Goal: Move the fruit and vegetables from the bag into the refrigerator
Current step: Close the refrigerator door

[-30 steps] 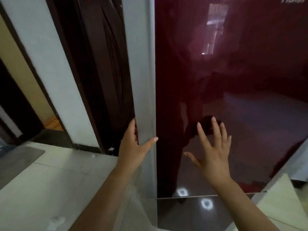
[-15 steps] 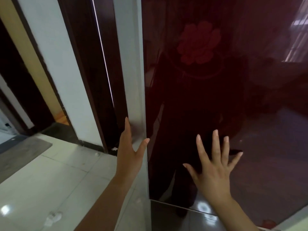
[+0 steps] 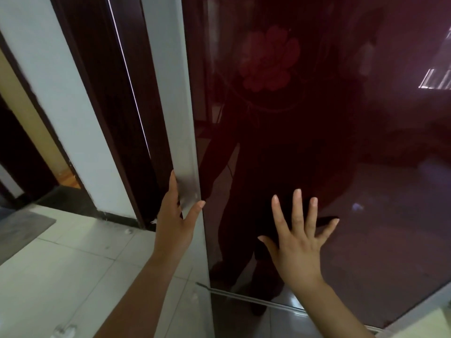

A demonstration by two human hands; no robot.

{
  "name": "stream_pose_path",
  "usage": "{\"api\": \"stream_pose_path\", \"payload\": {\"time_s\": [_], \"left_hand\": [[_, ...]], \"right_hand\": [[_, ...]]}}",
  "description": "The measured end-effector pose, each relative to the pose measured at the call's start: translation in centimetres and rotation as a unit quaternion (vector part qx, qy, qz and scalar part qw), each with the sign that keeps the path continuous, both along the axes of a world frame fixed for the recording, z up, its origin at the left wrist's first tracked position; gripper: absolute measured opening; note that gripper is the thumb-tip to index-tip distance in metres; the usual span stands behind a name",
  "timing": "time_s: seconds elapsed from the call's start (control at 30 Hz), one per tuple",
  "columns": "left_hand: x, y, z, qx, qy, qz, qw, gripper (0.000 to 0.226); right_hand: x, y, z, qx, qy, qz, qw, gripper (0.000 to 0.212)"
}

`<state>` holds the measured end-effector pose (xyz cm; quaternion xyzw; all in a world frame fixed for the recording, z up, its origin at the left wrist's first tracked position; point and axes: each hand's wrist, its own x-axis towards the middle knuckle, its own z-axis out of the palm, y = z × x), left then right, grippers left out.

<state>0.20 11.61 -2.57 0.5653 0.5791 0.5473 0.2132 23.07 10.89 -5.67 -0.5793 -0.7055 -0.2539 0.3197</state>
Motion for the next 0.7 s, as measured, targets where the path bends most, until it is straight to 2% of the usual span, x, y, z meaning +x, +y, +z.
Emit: {"api": "stream_pose_path", "payload": {"time_s": [0.37,0.53,0.7], "left_hand": [[0.7,-1.0,0.6,-0.011,-0.014,0.007,1.000,0.083],[0.5,-2.4,0.6,-0.063,0.022,0.009,0.998,0.082],[-0.1,-5.3,-0.1,-0.129,0.131,0.013,0.983,0.075]], "right_hand": [[0.4,-0.1,0.0,0.002,0.009,0.019,1.000,0.120],[0.7,-0.3,0.1,-0.009,0.018,0.039,0.999,0.109],[1.7,-1.4,0.6,-0.032,0.012,0.067,0.997,0.093]]}}
